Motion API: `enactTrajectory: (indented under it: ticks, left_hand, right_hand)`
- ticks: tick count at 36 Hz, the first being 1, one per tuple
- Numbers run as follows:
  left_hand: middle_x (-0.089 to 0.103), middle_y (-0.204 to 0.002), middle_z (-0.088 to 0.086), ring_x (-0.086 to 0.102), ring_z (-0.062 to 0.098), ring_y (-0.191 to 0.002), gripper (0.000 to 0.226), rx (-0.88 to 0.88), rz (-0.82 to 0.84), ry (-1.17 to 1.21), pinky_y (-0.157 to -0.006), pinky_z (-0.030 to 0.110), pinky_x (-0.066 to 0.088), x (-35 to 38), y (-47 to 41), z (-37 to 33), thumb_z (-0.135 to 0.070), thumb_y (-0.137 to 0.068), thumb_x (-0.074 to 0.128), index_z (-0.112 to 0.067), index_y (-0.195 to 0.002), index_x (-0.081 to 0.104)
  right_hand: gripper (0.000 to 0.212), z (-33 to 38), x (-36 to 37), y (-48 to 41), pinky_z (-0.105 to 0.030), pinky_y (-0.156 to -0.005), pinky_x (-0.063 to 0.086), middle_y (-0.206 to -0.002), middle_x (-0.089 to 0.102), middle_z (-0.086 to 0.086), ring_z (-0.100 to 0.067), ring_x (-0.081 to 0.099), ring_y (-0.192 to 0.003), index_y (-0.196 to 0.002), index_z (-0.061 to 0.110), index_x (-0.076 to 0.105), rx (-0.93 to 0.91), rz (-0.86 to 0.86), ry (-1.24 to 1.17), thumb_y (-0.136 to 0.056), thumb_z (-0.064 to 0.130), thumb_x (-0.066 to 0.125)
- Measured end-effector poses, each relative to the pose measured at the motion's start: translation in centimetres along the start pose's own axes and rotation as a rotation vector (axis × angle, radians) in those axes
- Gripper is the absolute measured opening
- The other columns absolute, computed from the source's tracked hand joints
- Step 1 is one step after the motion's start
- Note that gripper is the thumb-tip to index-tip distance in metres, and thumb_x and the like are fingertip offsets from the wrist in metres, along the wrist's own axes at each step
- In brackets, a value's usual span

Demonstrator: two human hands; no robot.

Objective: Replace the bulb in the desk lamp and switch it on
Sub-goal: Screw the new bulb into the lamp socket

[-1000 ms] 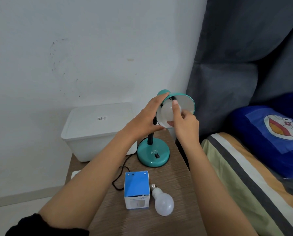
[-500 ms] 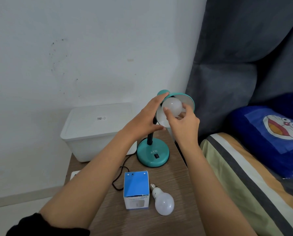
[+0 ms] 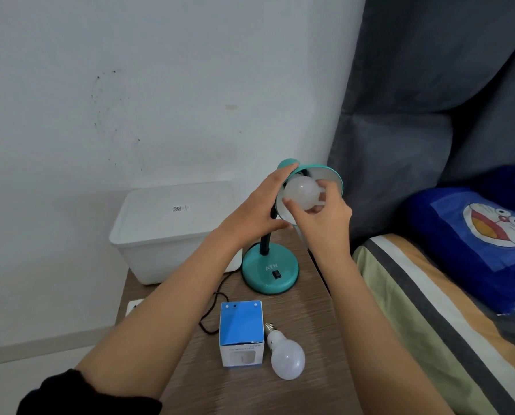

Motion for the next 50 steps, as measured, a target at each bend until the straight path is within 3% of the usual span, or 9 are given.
enactTrajectory:
  ticks: [6,12,18,22,24,30,37,45,50]
  left_hand:
    - [0.031,-0.145,-0.008,0.028,-0.008,-0.124,0.099,-0.006,0.011,-0.002,-0.1,-0.003,0.022,0.21,-0.2,0.15,-0.005,-0.071,0.077,-0.029,-0.146,0.017]
    - [0.029,-0.148,-0.005,0.027,-0.007,-0.125,0.1,0.004,0.009,-0.013,-0.1,-0.004,0.021,0.29,-0.26,0.16,-0.003,-0.07,0.077,-0.027,-0.146,0.017]
    - [0.029,-0.148,-0.002,0.027,-0.006,-0.126,0.098,0.02,-0.001,-0.028,-0.103,0.0,0.022,0.31,-0.09,0.06,-0.002,-0.07,0.076,-0.023,-0.146,0.018]
    - [0.029,-0.147,-0.007,0.025,-0.007,-0.127,0.098,0.017,0.001,-0.018,-0.104,0.001,0.021,0.16,0.03,0.0,-0.003,-0.071,0.075,-0.026,-0.146,0.017]
    - [0.028,-0.144,-0.012,0.025,-0.007,-0.128,0.097,0.014,0.002,-0.01,-0.105,0.003,0.022,0.21,0.06,0.0,-0.004,-0.071,0.075,-0.029,-0.145,0.017]
    - [0.026,-0.139,-0.018,0.025,-0.008,-0.128,0.099,0.007,0.006,0.002,-0.105,0.003,0.023,0.35,-0.05,0.14,-0.003,-0.07,0.075,-0.031,-0.145,0.017]
    - [0.031,-0.147,-0.006,0.032,0.004,-0.132,0.095,0.014,0.0,0.006,-0.11,0.018,0.029,0.53,-0.07,-0.02,-0.007,-0.073,0.076,-0.026,-0.146,0.018]
    - [0.031,-0.147,-0.005,0.031,0.003,-0.131,0.094,0.013,0.002,0.0,-0.109,0.018,0.028,0.38,-0.26,-0.15,-0.007,-0.074,0.075,-0.026,-0.146,0.018]
    - [0.031,-0.147,-0.005,0.03,0.001,-0.131,0.093,0.015,-0.002,0.005,-0.11,0.02,0.029,0.06,-0.08,-0.15,-0.009,-0.074,0.075,-0.026,-0.146,0.019]
  right_hand:
    - [0.066,-0.38,-0.08,-0.55,-0.025,-0.066,0.045,-0.072,0.053,0.005,-0.015,0.058,-0.071,-0.121,0.008,0.051,0.087,-0.014,-0.004,-0.072,0.045,0.074]
    - [0.064,-0.33,0.24,-0.41,-0.009,-0.054,0.037,-0.091,0.064,-0.005,-0.012,0.057,-0.073,-0.123,0.006,0.051,0.107,-0.02,-0.028,-0.076,0.044,0.071]
    - [0.064,-0.19,0.34,-0.18,-0.025,-0.081,0.044,-0.119,0.06,-0.014,-0.022,0.058,-0.104,-0.13,0.006,0.045,0.169,-0.004,-0.077,-0.08,0.039,0.068]
    - [0.069,-0.12,0.09,-0.17,-0.032,-0.097,0.042,-0.135,0.042,-0.013,-0.027,0.047,-0.121,-0.135,0.008,0.037,0.107,0.053,-0.002,-0.08,0.033,0.069]
    - [0.073,-0.04,-0.17,-0.08,-0.027,-0.097,0.038,-0.138,0.037,-0.012,-0.025,0.044,-0.123,-0.138,0.012,0.033,0.039,0.057,0.015,-0.079,0.028,0.071]
    - [0.054,0.03,-0.43,0.01,-0.02,-0.09,0.034,-0.131,0.05,-0.008,-0.02,0.047,-0.119,-0.131,0.013,0.046,-0.067,0.044,0.089,-0.084,0.031,0.065]
    - [0.055,0.41,0.22,0.27,-0.031,-0.1,0.035,-0.133,0.049,-0.013,-0.026,0.043,-0.123,-0.135,0.01,0.042,-0.024,0.016,0.095,-0.088,0.032,0.059]
    - [0.054,0.21,0.26,0.07,-0.02,-0.091,0.032,-0.132,0.05,-0.009,-0.021,0.045,-0.12,-0.131,0.012,0.046,0.001,-0.008,0.037,-0.085,0.032,0.063]
    - [0.062,-0.25,-0.07,-0.08,-0.027,-0.096,0.041,-0.129,0.05,-0.008,-0.021,0.048,-0.117,-0.128,0.013,0.048,-0.071,0.051,0.084,-0.074,0.024,0.074]
Point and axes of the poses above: each hand's wrist, its own y-axis away from the middle knuckle, its own x-axis out of the palm, z = x × y, the point moved 2 cm from there along -y, towards the middle knuckle
